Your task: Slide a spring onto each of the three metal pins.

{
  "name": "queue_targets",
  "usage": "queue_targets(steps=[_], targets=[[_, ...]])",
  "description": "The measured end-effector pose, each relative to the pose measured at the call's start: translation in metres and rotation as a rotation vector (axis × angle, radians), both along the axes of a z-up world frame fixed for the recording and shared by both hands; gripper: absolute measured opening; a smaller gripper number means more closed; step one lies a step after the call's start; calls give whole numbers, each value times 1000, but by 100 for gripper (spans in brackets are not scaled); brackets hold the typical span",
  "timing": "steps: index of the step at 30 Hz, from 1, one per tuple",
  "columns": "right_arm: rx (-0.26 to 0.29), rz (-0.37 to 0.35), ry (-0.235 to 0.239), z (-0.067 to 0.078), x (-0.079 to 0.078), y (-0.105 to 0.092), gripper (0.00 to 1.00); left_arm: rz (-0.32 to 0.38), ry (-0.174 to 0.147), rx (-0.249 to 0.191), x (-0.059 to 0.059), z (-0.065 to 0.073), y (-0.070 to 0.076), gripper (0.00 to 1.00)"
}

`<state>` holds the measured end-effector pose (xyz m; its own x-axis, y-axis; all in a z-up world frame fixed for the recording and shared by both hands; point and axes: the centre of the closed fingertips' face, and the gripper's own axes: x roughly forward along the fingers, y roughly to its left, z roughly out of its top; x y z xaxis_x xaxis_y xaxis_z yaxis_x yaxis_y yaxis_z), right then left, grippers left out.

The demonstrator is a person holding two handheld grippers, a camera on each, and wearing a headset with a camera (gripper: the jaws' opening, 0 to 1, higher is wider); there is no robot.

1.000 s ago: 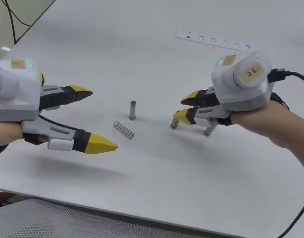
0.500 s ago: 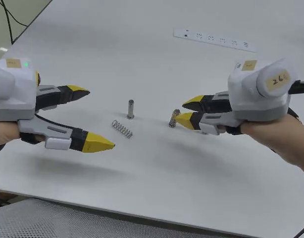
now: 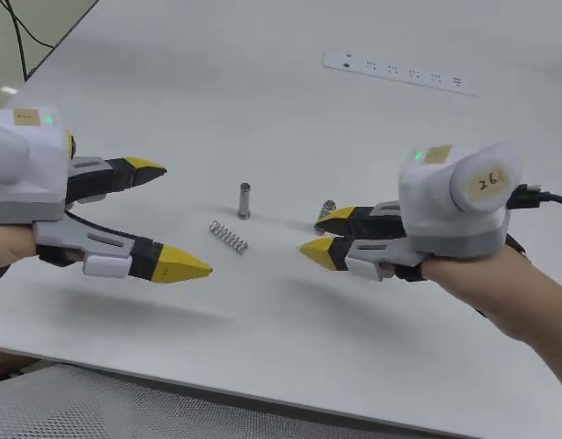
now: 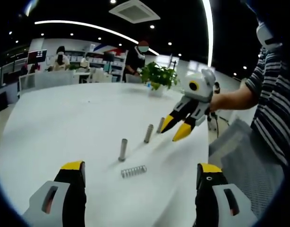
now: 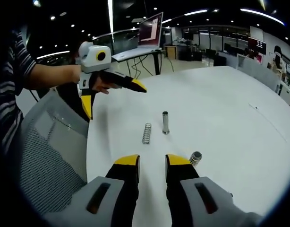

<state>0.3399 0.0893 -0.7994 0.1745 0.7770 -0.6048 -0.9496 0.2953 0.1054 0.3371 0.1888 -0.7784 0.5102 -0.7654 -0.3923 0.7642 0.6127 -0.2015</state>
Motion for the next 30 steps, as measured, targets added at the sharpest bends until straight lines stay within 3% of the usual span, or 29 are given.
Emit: queue_targets(steps=[9,15,18,23,30], targets=[[4,20,-9,-2,-2,29,19,0,0,4,-1,1,2,95],[-22,81,-49,-7,-8,47,19,2,-1,5,-1,2,4,95],[-31,90,-46,-12,-8,56,19,0,0,7,-1,2,4,94],[-74,94,-48,-28,-4,66,19,-5,3,11,-1,2,3,94],[-77,53,-34,-36,7,70,19,-3,11,14,-2,0,4,94]])
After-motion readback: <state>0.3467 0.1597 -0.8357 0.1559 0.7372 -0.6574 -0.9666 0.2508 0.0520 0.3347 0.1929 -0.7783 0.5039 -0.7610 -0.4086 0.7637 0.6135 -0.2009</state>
